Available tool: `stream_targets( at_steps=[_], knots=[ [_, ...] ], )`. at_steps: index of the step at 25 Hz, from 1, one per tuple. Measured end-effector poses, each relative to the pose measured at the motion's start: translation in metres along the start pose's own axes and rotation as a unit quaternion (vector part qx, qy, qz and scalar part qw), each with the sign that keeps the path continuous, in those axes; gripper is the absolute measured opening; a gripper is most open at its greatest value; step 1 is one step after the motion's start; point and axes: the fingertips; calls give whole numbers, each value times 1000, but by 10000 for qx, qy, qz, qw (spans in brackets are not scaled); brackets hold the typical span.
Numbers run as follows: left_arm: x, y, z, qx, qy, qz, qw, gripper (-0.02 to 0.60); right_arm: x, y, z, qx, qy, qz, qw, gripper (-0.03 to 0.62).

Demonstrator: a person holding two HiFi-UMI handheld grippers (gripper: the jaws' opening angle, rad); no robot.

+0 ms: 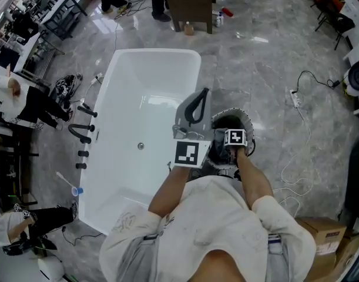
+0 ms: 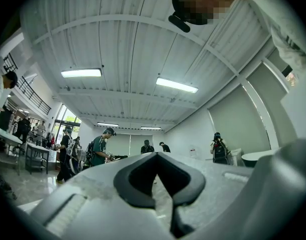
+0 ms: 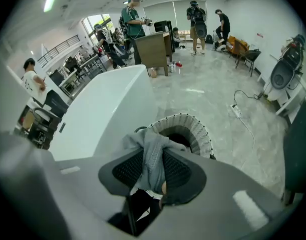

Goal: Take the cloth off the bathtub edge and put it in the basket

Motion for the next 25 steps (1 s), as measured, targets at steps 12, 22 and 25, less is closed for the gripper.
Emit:
stream_targets(
  at_steps=[12, 22, 25],
  knots=[
    [0, 6, 3, -29, -4, -8, 10000, 0, -11, 7, 3, 112, -104, 424, 9990, 158],
    [-5, 11, -1, -46, -85, -40, 9999, 0, -11, 15, 4, 32, 4, 541, 9985, 272],
    [-3, 10, 2, -53, -59, -33, 10000, 0, -12, 13, 3, 46, -15, 539, 9985, 270]
  ],
)
Point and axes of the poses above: the fingertips, and each gripper's own axes: z forward along the fingers, y to its right, x out of its top, and after that the axes turned 15 degrees about y, right-handed
